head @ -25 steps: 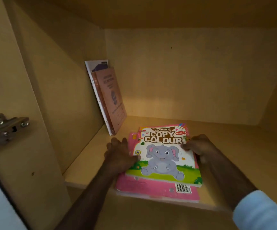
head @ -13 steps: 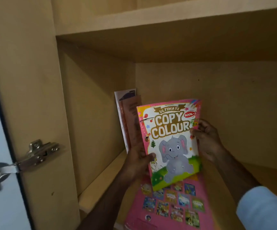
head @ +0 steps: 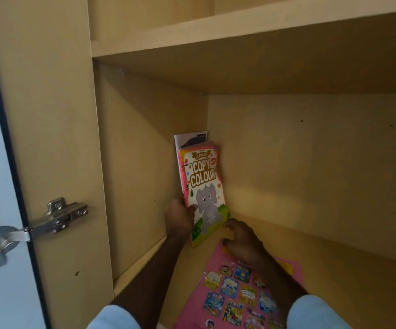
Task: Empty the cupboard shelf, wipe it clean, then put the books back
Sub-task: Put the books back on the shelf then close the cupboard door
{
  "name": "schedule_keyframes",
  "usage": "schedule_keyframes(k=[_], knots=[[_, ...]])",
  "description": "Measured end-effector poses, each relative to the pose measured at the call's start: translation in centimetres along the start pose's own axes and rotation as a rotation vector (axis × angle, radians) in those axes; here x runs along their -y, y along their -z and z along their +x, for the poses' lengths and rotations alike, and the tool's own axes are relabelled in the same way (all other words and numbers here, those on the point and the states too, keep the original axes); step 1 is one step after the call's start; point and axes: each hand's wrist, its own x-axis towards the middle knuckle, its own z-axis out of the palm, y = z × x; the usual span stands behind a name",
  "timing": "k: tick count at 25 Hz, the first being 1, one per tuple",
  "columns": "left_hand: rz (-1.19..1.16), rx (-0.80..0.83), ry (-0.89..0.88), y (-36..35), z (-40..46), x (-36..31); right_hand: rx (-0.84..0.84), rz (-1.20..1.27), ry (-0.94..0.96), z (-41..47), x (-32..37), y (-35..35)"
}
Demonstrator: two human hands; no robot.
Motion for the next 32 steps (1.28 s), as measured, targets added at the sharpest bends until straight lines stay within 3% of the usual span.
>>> schedule_keyframes(k=[3, 8, 13, 19, 23, 32], knots=[[0.087, -0.091, -0.05, -0.5, -0.1, -0.2, -0.03, -0.02, -0.02, -0.4, -0.7, 0.2], [0.331, -0.06, -0.046, -0.5, 0.3, -0.9, -0.05, -0.159, -0.037, -2.3, -2.3, 1.0], [0.225, -0.062, -0.001, -0.7, -0.6, 0.5, -0.094, -0.318, -0.047, -4.8, -3.4, 2.4], [0.275, -0.043, -0.132, -0.9, -2.2, 2.7, -0.167, -0.457, -0.059, -7.0, -4.2, 2.3], [0.327, 0.003, -0.097, -1.0, -1.3, 3.5, -0.074, -0.605, -0.048, -7.0, -3.7, 3.1], [0.241, 0.009, -0.035, -2.4, -2.0, 2.8, -0.001, -0.502, -0.062, -7.7, -4.4, 4.1]])
